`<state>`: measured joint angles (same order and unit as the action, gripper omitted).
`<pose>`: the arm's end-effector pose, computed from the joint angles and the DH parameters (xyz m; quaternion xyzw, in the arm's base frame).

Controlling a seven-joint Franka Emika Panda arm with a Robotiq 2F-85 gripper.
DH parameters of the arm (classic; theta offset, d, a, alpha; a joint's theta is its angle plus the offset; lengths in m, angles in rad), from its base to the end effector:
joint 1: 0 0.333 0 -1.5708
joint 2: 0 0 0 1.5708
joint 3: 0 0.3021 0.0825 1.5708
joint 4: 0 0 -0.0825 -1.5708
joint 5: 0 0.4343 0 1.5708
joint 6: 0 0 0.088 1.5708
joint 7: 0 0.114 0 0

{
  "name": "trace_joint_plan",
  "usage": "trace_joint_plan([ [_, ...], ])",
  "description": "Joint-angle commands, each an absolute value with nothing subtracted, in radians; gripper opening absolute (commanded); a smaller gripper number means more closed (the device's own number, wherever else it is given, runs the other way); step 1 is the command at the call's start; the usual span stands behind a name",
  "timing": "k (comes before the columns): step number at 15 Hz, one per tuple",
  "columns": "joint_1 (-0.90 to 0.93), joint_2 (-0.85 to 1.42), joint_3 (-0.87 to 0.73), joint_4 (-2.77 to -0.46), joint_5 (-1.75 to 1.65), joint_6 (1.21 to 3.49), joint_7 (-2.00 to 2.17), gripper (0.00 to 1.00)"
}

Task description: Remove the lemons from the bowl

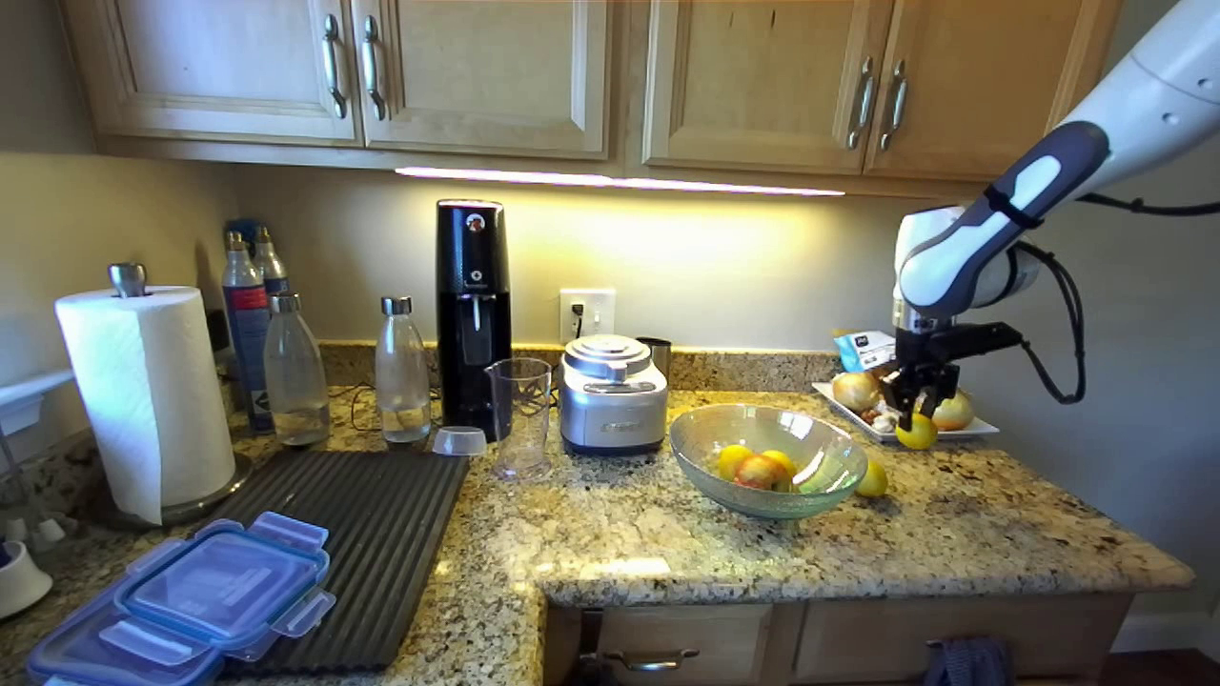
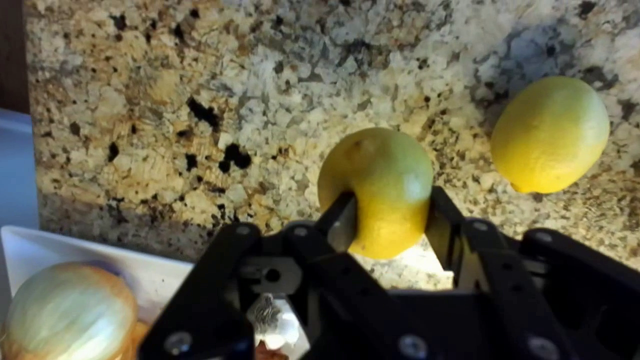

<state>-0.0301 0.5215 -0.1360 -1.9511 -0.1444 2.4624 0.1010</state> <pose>0.6348 -0.1076 0.1525 0.9946 -0.0680 -0.0069 0.0787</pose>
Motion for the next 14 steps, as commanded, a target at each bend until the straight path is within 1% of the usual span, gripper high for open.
trace_joint_plan([
  [1, -0.036, 0.564, -0.134, -1.966, -0.113, 2.501, 0.146, 0.21],
  [3, -0.032, 0.593, -0.134, -1.967, -0.1, 2.512, 0.16, 0.22],
  [4, -0.026, 0.601, -0.138, -1.969, -0.102, 2.517, 0.167, 0.35],
  [5, -0.014, 0.601, -0.147, -1.976, -0.111, 2.523, 0.18, 0.64],
  [6, -0.006, 0.598, -0.153, -1.983, -0.119, 2.528, 0.187, 0.65],
  [8, 0.009, 0.567, -0.161, -2.008, -0.132, 2.538, 0.198, 0.76],
  [11, 0.047, 0.508, -0.178, -2.047, -0.177, 2.57, 0.218, 0.96],
  [13, 0.071, 0.469, -0.189, -2.072, -0.211, 2.602, 0.231, 1.0],
  [14, 0.079, 0.443, -0.188, -2.086, -0.223, 2.611, 0.233, 1.0],
])
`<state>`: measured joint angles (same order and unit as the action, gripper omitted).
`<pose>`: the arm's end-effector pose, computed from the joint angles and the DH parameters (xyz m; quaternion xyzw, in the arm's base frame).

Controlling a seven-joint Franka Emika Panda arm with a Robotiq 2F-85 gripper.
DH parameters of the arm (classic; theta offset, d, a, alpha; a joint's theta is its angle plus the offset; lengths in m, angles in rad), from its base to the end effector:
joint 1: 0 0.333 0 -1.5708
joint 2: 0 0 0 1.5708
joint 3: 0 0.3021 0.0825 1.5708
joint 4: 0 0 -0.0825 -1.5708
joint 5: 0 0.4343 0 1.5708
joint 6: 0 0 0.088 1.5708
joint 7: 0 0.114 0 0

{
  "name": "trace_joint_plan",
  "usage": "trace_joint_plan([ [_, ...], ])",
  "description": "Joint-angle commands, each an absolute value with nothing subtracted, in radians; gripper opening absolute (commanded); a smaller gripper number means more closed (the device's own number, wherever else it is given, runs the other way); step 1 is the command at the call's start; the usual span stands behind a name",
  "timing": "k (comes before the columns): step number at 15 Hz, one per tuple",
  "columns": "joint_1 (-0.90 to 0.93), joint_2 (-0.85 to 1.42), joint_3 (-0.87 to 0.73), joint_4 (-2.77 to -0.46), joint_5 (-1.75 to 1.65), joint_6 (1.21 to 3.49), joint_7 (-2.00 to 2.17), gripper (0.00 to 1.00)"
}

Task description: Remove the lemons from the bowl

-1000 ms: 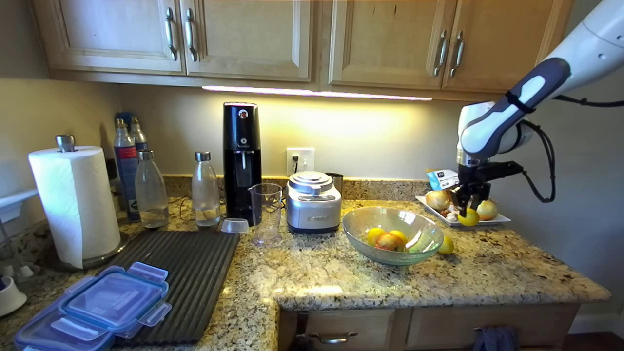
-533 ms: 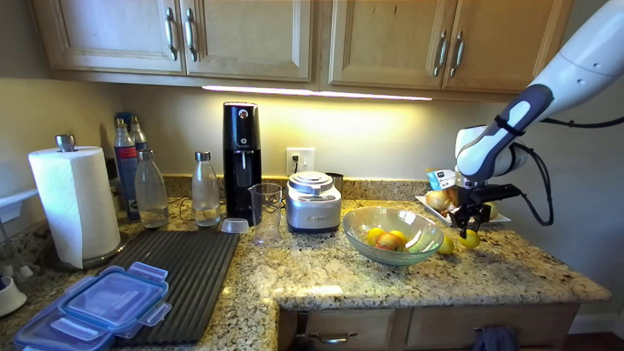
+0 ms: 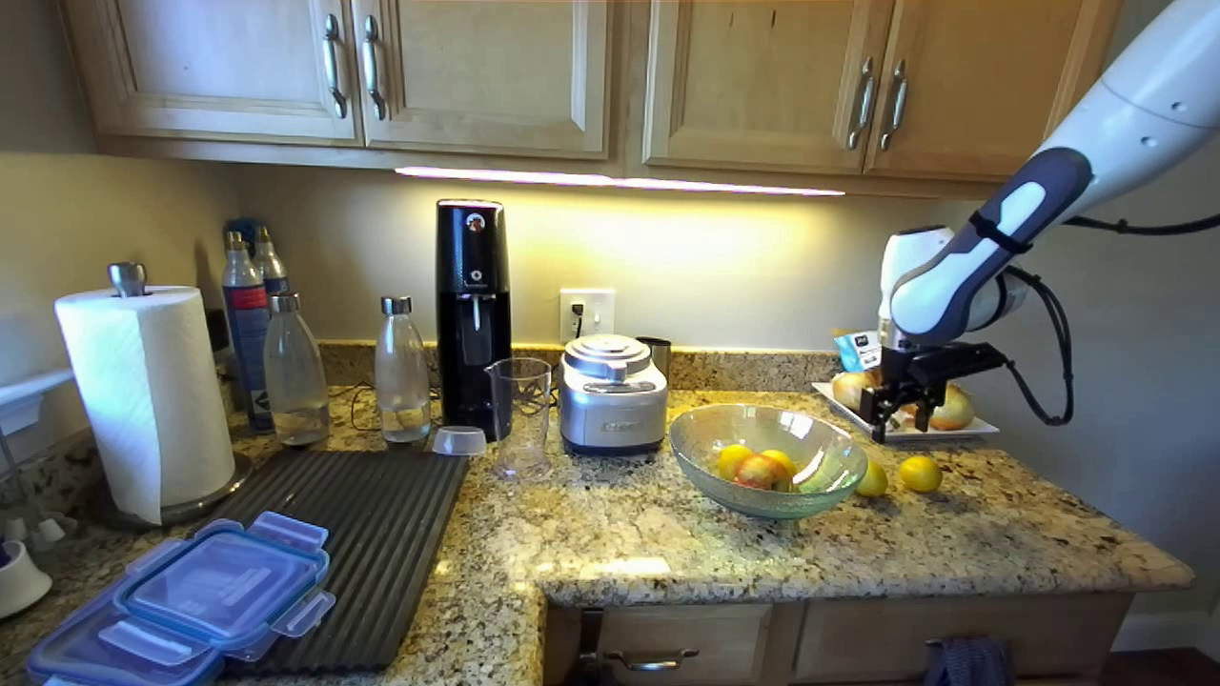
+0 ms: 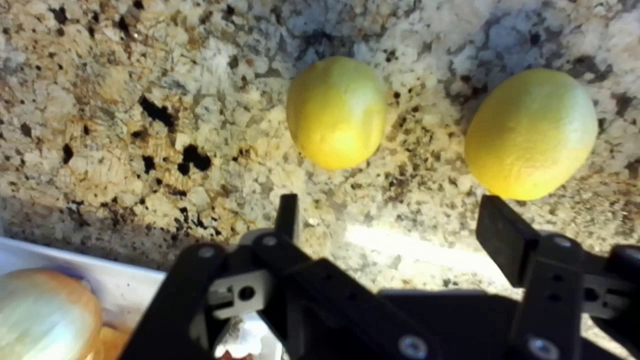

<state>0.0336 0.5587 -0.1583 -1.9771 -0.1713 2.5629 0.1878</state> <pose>0.6325 -0.0794 0.1279 0.9933 -0.0722 0.0172 0.0889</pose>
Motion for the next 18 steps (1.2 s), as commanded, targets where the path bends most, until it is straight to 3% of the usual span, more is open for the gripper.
trace_joint_plan([
  [1, 0.083, 0.419, -0.182, -2.097, -0.227, 2.614, 0.231, 1.0],
  [8, 0.115, 0.273, -0.113, -2.138, -0.235, 2.583, 0.206, 1.0],
  [18, 0.176, 0.319, 0.044, -2.055, -0.101, 2.514, 0.265, 1.0],
])
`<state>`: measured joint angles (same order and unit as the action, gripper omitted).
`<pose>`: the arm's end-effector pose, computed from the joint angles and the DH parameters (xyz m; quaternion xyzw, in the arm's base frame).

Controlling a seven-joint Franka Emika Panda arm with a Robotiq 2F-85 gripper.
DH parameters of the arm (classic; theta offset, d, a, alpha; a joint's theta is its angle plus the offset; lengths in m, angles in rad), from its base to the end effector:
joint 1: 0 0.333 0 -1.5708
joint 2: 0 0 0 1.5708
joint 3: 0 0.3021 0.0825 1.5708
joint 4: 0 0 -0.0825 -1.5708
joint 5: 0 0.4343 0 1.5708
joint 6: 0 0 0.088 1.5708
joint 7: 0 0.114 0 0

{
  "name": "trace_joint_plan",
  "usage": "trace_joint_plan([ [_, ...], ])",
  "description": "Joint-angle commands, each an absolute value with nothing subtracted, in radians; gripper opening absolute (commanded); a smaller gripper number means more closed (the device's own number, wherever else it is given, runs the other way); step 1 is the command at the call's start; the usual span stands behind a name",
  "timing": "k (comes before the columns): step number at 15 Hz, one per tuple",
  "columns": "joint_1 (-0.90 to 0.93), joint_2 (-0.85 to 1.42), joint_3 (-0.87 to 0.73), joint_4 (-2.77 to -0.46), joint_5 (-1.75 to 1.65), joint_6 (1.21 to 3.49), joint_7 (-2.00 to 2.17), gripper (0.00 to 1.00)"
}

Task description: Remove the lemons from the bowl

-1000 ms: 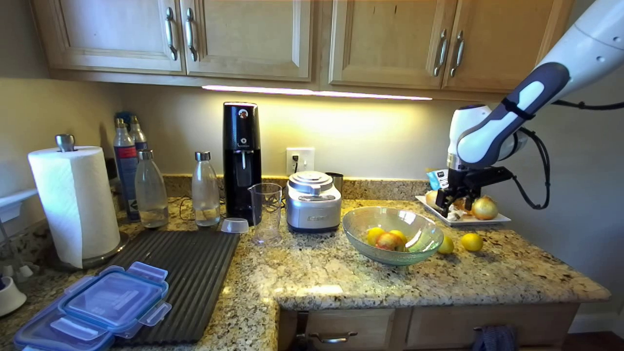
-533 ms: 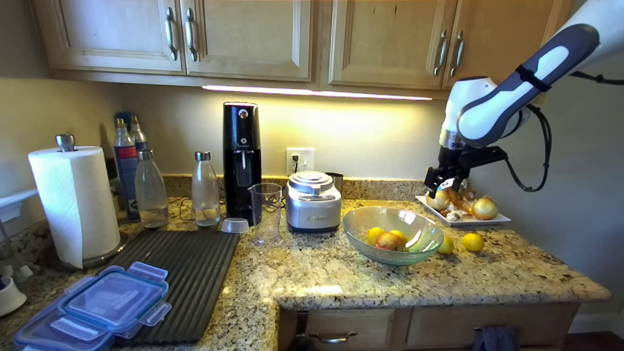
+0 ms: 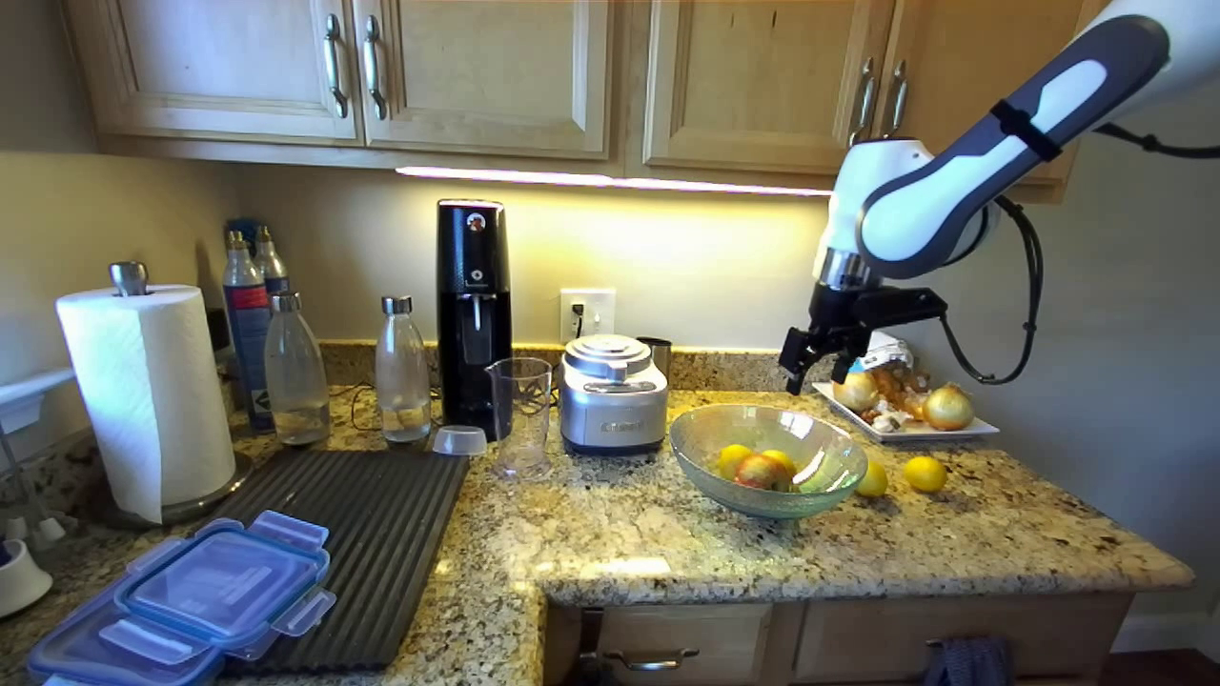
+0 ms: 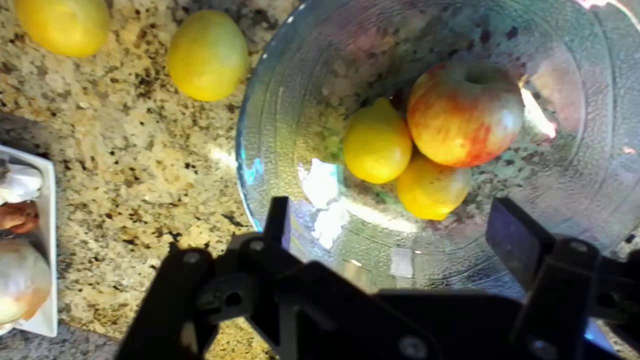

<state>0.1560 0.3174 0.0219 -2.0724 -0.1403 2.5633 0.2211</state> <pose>0.6255 0.1141 0.2362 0.9949 0.0328 0.0928 0.0219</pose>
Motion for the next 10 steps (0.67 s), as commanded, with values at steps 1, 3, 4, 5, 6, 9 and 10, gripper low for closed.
trace_joint_plan([
  [1, 0.185, 0.33, 0.05, -2.044, -0.089, 2.507, 0.285, 1.0],
  [3, 0.204, 0.352, 0.055, -2.026, -0.078, 2.496, 0.33, 1.0],
  [4, 0.211, 0.37, 0.057, -2.014, -0.073, 2.497, 0.347, 1.0],
  [5, 0.219, 0.389, 0.056, -1.998, -0.072, 2.485, 0.36, 1.0],
  [6, 0.224, 0.409, 0.058, -1.985, -0.068, 2.476, 0.367, 1.0],
  [9, 0.234, 0.478, 0.061, -1.948, -0.055, 2.484, 0.369, 1.0],
  [10, 0.233, 0.499, 0.065, -1.934, -0.043, 2.481, 0.361, 1.0],
])
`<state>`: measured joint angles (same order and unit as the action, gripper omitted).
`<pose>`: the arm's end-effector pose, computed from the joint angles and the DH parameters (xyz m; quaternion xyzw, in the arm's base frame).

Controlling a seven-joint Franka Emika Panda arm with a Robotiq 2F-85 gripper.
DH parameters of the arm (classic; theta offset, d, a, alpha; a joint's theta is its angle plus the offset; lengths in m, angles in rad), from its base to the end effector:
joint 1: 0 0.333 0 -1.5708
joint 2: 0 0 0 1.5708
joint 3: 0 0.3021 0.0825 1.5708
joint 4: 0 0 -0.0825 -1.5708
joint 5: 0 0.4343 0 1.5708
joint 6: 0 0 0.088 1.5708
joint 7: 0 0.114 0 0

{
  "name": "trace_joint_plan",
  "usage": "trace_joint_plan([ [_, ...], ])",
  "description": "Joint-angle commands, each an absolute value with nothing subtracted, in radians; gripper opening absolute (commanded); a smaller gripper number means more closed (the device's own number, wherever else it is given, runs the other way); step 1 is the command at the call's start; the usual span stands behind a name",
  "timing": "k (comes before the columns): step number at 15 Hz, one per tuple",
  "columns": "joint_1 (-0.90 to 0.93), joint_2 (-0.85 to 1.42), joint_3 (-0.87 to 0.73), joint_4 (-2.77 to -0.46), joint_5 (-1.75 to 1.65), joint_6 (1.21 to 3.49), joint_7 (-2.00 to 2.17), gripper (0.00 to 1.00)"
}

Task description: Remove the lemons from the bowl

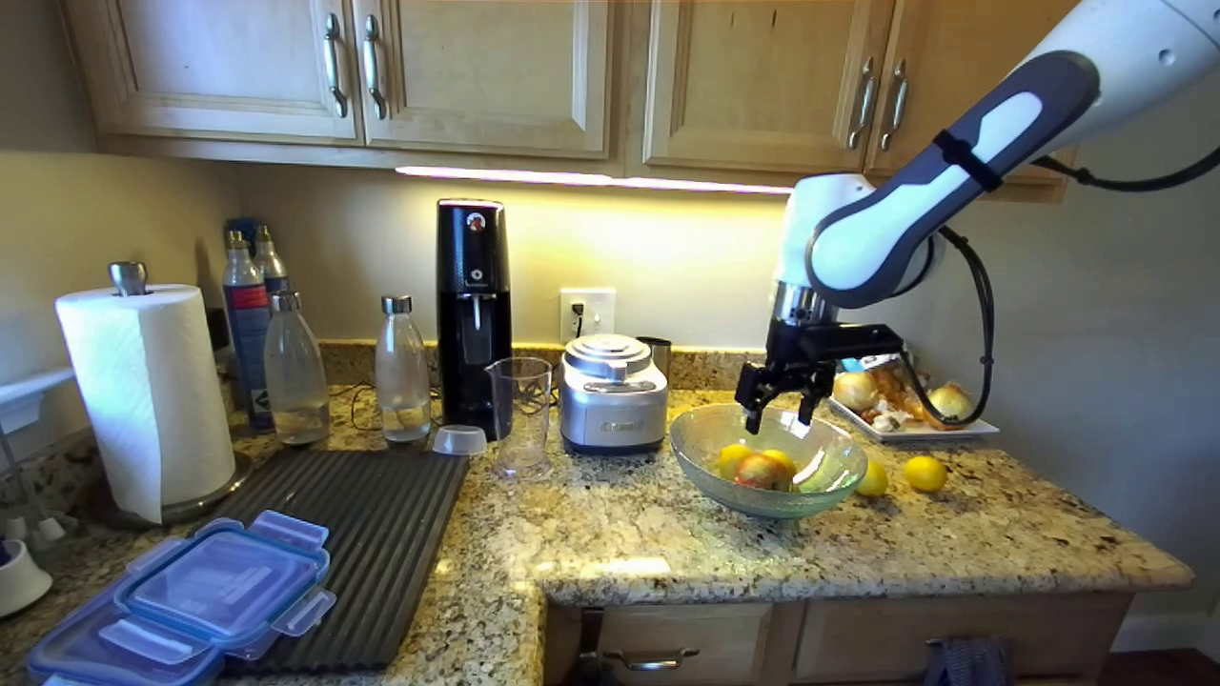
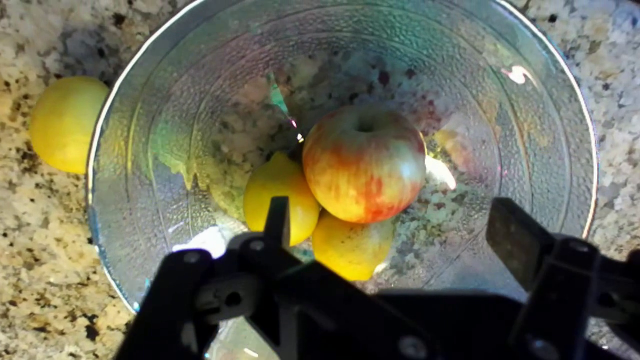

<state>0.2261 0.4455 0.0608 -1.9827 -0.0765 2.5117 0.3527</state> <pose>0.6220 0.1837 0.1899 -0.9990 0.0065 -0.0437 0.0030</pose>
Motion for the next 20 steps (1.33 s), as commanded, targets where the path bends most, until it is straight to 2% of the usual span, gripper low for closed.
trace_joint_plan([
  [1, 0.238, 0.52, 0.062, -1.923, -0.041, 2.49, 0.361, 1.0],
  [20, 0.231, 0.675, 0.045, -1.849, -0.034, 2.531, 0.304, 1.0],
])
